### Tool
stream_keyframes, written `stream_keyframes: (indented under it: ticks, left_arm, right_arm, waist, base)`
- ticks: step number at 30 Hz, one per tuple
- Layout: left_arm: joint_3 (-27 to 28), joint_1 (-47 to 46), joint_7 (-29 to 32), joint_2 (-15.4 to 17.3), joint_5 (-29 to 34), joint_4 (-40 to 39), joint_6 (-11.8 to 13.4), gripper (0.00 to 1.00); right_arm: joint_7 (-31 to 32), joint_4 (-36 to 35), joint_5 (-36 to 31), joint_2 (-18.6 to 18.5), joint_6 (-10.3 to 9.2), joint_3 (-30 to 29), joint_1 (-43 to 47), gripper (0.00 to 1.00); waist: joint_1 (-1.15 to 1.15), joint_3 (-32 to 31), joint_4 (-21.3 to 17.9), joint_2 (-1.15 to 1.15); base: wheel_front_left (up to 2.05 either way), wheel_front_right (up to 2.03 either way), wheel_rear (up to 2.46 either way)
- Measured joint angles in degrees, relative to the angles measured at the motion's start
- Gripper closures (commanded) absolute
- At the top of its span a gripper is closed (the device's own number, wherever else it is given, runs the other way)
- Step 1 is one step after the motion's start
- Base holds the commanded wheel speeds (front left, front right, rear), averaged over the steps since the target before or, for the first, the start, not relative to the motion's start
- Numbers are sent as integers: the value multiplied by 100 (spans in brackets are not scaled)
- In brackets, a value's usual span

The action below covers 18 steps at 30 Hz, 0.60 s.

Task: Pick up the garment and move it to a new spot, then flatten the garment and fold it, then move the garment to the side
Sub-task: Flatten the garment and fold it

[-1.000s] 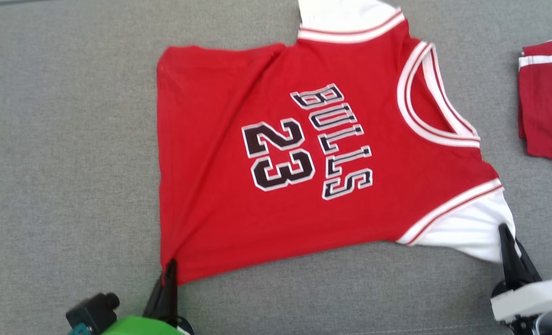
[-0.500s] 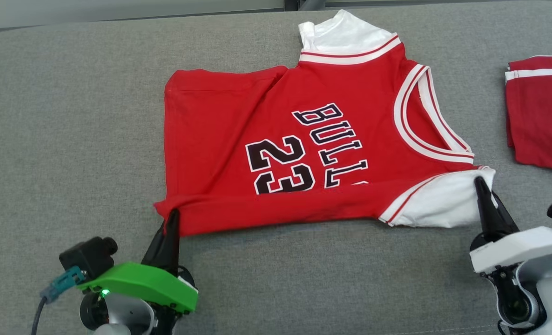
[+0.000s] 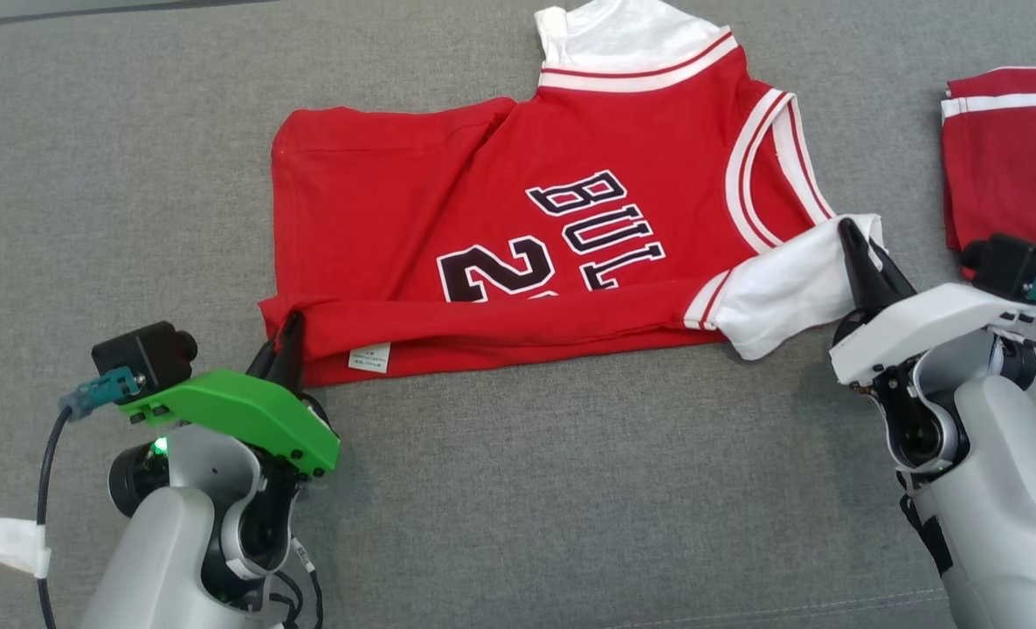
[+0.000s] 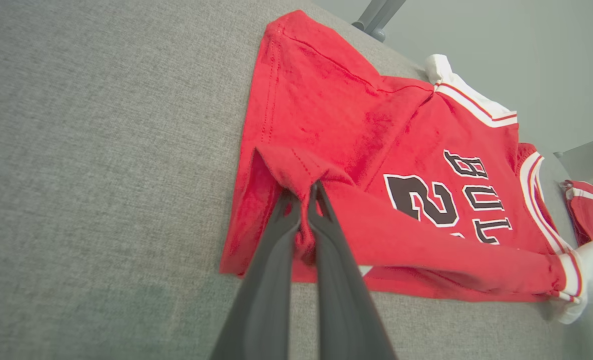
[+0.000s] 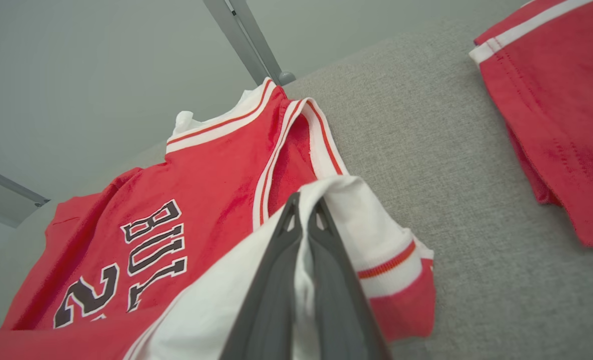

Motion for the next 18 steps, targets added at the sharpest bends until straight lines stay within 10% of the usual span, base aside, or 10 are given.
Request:
stream_keyframes:
  ticks: [6,9,10,18]
  left_arm:
    - [-5,-308,67,-8,22,368,3,100]
    - [-26,-329,51,-71,21,486,10,21]
    - [-15,-329,-12,-94,22,516,11,0]
    - [63,-166,-704,-22,293,658,62,0]
  right_arm:
    - [-35,381,-108,-12,0,247,-448,100]
    - [-194,600,-193,-33,0,337,-634,0]
    - [-269,670,-225,-53,0,345,-689,0]
    - [-981,1054,-766,-347,0,479,-749,0]
  waist:
    - [0,151,-8,0]
    - [0,204,-17,0]
    - [0,219,-14,0]
    - [0,160,58,0]
  base:
    - [0,0,0]
    - [0,0,0]
    - [0,0,0]
    - [0,0,0]
